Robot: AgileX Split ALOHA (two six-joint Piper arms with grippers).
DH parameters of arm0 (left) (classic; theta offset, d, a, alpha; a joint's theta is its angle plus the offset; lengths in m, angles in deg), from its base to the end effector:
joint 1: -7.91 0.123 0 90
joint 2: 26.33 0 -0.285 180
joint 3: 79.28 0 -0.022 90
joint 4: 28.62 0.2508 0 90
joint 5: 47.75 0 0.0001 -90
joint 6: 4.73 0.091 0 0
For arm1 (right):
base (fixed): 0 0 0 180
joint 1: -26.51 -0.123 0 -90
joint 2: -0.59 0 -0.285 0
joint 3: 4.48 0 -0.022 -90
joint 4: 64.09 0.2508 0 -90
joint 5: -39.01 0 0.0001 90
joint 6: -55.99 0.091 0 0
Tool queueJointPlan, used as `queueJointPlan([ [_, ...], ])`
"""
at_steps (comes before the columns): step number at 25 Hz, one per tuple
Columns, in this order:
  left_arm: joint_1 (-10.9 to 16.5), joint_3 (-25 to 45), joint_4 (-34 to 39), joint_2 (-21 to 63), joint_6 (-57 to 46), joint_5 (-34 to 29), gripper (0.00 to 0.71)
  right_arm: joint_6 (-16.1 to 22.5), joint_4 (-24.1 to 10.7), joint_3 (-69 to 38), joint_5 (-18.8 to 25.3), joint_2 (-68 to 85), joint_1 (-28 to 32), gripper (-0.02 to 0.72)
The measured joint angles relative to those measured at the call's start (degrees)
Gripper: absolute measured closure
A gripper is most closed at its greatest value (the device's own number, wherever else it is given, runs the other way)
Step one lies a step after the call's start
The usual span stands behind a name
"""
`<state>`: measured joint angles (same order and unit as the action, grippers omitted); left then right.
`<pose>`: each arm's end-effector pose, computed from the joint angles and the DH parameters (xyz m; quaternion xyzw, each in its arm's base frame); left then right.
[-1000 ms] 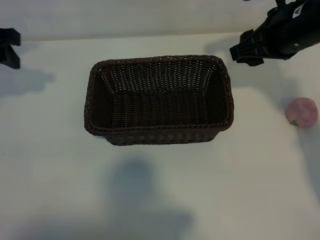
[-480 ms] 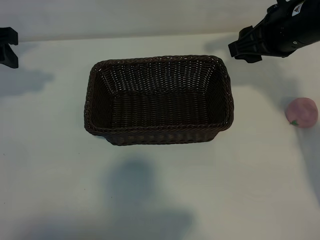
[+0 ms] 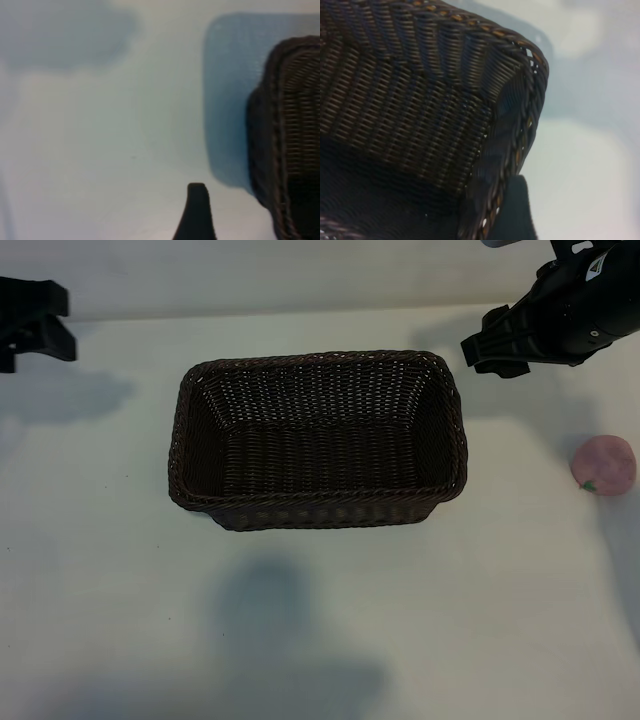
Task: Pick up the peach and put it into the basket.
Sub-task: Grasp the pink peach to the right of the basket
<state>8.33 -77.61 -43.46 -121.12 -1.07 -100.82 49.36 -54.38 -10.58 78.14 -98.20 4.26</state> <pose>0.3219 -0.0163 0.3246 -0.0207 0.9577 -0.1106 0.2647 0.3158 0.1397 0.2886 -0.1918 0.9292 0.1122 0.2952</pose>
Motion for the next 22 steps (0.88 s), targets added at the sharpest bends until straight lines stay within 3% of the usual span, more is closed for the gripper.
queueJointPlan([
  [7, -4.1, 0.0, -1.0, -3.5, 0.2, 0.7, 0.139, 0.0, -0.4, 0.0, 1.1, 0.0, 0.0, 0.117],
  [13, -4.4, 0.0, -2.4, -4.0, 0.3, 1.6, 0.139, 0.4, -0.5, 0.0, 1.3, 0.0, 0.0, 0.117],
  [22, -5.1, 0.0, -11.7, -6.4, 4.8, 3.7, 0.139, 1.1, -0.6, 0.0, 1.4, 0.0, 0.0, 0.117],
])
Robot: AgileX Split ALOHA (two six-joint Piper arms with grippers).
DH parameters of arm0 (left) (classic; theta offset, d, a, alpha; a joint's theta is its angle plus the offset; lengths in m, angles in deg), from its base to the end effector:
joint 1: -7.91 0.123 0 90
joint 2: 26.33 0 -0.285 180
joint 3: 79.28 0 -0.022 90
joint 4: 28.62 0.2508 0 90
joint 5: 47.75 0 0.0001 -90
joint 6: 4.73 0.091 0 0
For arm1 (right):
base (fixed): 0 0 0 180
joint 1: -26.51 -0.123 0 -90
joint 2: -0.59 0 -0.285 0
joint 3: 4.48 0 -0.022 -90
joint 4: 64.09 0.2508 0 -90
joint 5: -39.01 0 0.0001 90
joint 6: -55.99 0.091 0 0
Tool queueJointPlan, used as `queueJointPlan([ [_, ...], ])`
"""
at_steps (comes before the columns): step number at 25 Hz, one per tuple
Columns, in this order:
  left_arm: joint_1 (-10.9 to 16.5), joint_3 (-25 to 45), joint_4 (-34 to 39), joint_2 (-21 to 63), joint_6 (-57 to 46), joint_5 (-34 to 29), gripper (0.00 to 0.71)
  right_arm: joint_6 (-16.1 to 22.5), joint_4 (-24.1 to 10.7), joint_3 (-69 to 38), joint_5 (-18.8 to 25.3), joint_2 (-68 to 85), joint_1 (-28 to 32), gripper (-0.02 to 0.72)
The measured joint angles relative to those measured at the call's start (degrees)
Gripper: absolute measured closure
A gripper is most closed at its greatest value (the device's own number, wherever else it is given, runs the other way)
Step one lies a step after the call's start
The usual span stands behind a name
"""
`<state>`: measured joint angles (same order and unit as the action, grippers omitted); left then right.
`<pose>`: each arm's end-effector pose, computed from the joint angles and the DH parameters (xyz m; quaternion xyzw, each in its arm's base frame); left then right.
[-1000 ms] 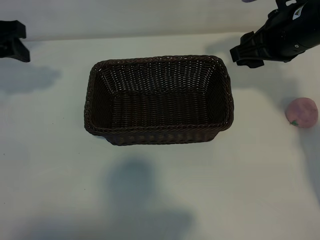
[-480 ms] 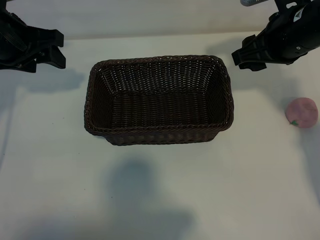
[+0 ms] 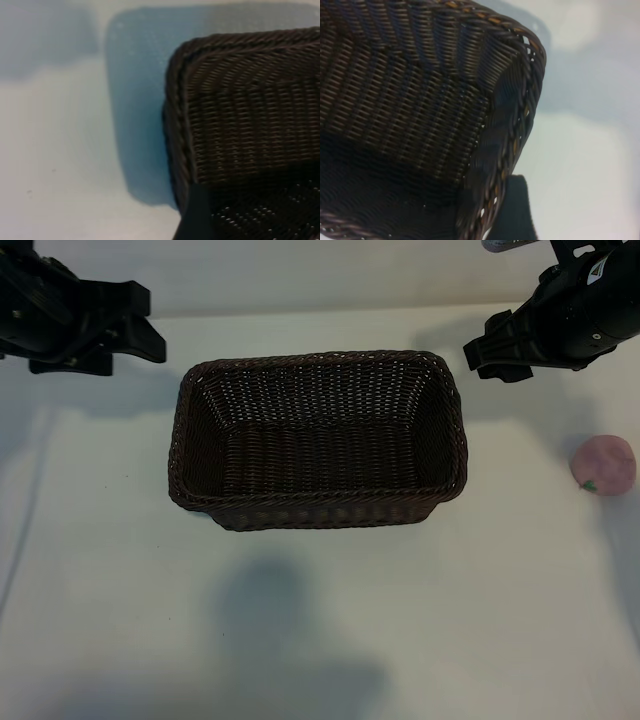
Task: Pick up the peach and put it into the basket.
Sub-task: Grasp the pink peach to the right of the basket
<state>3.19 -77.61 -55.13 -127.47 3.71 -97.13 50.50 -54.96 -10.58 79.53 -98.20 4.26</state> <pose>0.3448 -0.0594 0.2950 0.0059 0.9504 -0.1971 0.2404 0.3142 0.1387 0.2872 -0.1870 0.9342 0.1098 0.2834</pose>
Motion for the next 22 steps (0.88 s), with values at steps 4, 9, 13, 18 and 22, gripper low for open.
queueJointPlan([
  [4, -2.4, 0.0, 0.1, -1.4, 0.1, 1.0, 0.139, 0.0, -0.1, 0.0, 0.0, 0.0, 0.0, 0.117],
  [9, -3.8, 0.0, 0.1, -2.0, 0.1, 2.2, 0.139, 0.3, -0.1, 0.0, 0.4, 0.0, 0.0, 0.117],
  [13, -3.8, 0.0, 0.1, -2.4, 0.1, 2.7, 0.139, 1.6, -0.7, 0.0, 1.3, 0.0, 0.0, 0.117],
  [18, -3.8, 0.0, 0.1, -3.1, 0.0, 2.7, 0.140, 6.0, -6.2, 0.0, 4.2, 0.0, 0.0, 0.117],
  [22, -3.8, 0.0, 0.1, -3.1, 0.0, 2.7, 0.140, 12.6, -14.1, 1.0, 8.4, 0.0, 0.0, 0.117],
])
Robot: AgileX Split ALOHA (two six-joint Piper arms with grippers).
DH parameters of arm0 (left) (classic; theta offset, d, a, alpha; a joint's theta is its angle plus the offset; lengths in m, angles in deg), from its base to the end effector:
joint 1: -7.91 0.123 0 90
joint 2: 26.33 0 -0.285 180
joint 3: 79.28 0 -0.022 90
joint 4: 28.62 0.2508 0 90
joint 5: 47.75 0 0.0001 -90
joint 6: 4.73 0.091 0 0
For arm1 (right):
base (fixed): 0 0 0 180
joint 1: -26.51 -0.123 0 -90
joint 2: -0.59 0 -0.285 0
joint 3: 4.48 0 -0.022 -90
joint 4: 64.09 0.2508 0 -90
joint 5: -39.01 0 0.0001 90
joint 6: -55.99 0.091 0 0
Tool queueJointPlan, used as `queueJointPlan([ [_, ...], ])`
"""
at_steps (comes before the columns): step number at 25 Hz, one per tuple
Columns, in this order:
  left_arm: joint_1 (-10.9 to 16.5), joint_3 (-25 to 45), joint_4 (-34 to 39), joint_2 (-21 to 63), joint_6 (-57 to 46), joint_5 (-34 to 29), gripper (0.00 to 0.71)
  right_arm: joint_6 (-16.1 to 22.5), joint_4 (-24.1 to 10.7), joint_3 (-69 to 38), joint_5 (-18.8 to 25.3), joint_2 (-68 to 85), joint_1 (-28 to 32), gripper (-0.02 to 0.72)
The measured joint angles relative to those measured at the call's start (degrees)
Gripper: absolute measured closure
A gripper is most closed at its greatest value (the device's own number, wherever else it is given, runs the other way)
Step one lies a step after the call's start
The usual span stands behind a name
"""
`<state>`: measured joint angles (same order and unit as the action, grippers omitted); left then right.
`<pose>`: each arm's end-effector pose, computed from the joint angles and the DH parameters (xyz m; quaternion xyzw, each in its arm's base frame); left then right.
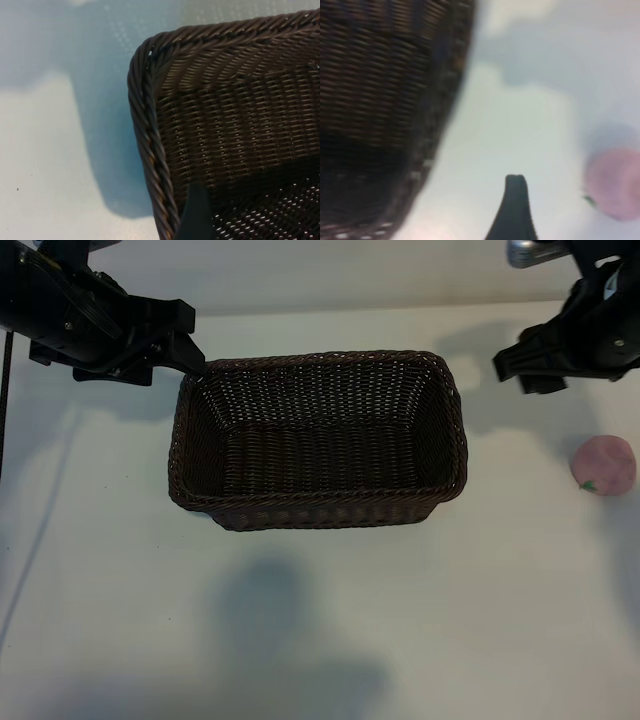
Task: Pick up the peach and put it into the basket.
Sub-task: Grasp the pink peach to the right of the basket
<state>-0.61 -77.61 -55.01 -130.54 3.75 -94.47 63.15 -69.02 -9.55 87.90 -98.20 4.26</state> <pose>0.3525 -0.0826 0.2776 0.0284 0.9522 -0.1986 0.2305 0.3113 0.1210 0.2852 -0.1472 0.9599 0.0228 0.2373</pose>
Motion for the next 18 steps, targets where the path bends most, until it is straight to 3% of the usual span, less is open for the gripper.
queueJointPlan([
  [4, 0.0, 0.0, 0.0, 0.0, 0.0, 0.0, 0.140, 5.1, -5.5, 0.8, 4.0, 0.0, 0.2, 0.117],
  [10, 0.0, 0.0, 1.0, 0.0, -1.1, -0.3, 0.140, 6.2, -4.7, 0.8, 7.3, 0.0, 3.0, 0.117],
  [18, 0.0, 0.0, 4.6, 0.0, -3.8, -0.7, 0.140, 6.5, -3.4, 0.9, 7.8, -0.5, 6.3, 0.117],
])
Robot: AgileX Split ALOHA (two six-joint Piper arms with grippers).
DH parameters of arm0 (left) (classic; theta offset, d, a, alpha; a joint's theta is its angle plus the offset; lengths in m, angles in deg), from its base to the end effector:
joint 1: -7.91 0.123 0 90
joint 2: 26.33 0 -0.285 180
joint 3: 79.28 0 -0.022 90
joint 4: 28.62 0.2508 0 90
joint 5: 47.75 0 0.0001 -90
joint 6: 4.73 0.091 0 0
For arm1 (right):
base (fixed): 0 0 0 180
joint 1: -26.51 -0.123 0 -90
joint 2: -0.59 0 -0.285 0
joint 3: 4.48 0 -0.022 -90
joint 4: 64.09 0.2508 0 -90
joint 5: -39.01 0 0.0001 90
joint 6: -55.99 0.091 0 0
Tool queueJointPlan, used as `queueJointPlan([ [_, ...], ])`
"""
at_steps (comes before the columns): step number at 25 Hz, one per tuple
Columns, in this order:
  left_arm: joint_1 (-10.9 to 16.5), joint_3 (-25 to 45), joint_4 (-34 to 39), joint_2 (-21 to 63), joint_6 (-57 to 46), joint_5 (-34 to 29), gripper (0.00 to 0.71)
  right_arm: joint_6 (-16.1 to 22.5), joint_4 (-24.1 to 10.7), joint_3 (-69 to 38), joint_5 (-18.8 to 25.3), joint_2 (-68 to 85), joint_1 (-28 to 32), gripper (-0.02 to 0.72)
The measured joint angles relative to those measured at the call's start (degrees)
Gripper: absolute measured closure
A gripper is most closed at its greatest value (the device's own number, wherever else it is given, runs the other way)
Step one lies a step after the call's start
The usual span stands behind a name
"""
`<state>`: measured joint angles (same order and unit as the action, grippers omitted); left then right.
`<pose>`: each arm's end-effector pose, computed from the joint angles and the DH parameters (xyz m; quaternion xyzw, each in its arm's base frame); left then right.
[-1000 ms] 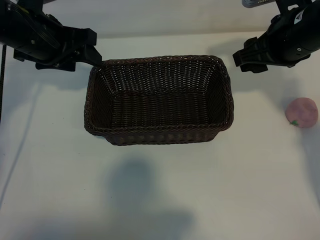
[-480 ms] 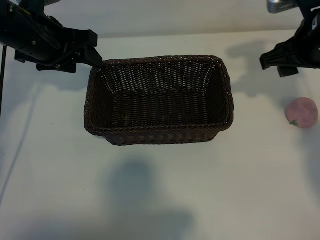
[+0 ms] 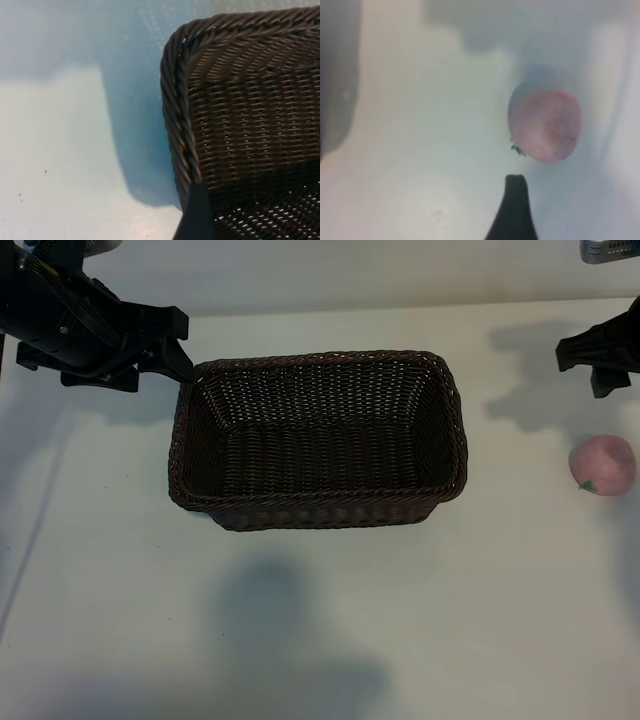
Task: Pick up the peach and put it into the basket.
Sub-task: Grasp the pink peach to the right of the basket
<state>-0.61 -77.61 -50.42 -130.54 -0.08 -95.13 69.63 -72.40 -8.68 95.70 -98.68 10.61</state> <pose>0.3517 -0.0779 0.2751 0.0178 0.9596 -0.1726 0.2214 0.3165 0.0787 0.2824 -0.0481 0.9817 -0.0205 0.1831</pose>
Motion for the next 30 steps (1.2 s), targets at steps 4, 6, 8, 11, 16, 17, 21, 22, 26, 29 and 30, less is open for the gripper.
queueJointPlan([
  [4, 0.0, 0.0, -0.1, 0.0, 0.6, 0.0, 0.140, -0.2, 0.3, -2.2, -1.8, -1.5, 1.0, 0.117],
  [6, 0.0, 0.0, -0.1, 0.0, 0.7, 0.0, 0.140, -0.2, 0.5, -4.2, -4.0, -2.4, 1.3, 0.117],
  [8, 0.0, 0.0, -0.1, 0.0, 0.8, 0.0, 0.140, 0.0, 0.9, -5.7, -7.0, -3.0, 1.7, 0.117],
  [11, 0.0, 0.0, -0.1, 0.0, 0.8, 0.0, 0.140, 1.3, 0.9, -7.7, -11.3, -3.5, 2.0, 0.117],
  [16, 0.0, 0.0, -0.1, 0.0, 0.8, 0.0, 0.140, 2.1, 1.2, -8.2, -13.6, -6.4, 2.4, 0.123],
  [17, 0.0, 0.0, -0.1, 0.0, 0.9, 0.0, 0.140, 2.1, 1.0, -8.2, -13.8, -7.2, 2.4, 0.124],
  [21, 0.0, 0.0, -0.1, 0.0, 0.9, 0.0, 0.140, 3.1, -0.2, -8.3, -15.0, -10.6, 2.4, 0.125],
  [22, 0.0, 0.0, -0.1, 0.0, 0.9, 0.0, 0.140, 3.6, -0.9, -8.4, -15.4, -11.3, 2.4, 0.125],
  [26, 0.0, 0.0, -0.1, 0.0, 0.9, 0.0, 0.140, 7.2, -5.0, -8.4, -17.0, -14.1, 2.4, 0.125],
  [29, 0.0, 0.0, -0.1, 0.0, 0.9, 0.0, 0.140, 8.9, -7.2, -8.4, -17.9, -15.5, 2.4, 0.126],
  [30, 0.0, 0.0, -0.1, 0.0, 0.9, 0.0, 0.140, 9.2, -7.6, -8.4, -18.1, -16.0, 2.4, 0.128],
])
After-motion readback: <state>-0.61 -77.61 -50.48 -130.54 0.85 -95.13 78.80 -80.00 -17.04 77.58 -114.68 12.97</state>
